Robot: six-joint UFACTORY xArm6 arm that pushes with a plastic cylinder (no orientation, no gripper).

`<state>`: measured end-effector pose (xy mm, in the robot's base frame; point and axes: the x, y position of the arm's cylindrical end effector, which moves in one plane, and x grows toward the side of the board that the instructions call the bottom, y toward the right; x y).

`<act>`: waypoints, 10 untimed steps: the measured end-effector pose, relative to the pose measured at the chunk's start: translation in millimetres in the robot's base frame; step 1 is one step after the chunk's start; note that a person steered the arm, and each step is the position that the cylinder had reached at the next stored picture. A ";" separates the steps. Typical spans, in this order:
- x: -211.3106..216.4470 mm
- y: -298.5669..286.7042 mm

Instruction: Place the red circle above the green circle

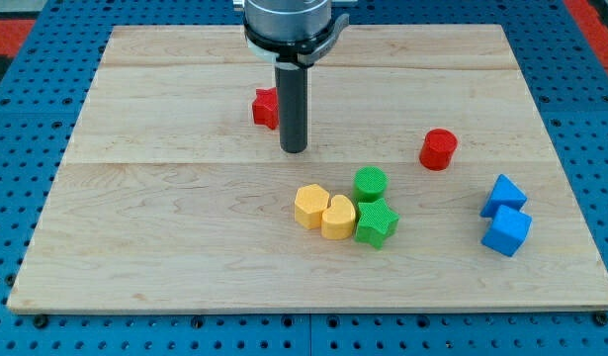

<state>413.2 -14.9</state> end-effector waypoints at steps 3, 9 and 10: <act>-28.4 14.4; 48.3 211.9; 51.4 158.1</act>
<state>464.5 143.2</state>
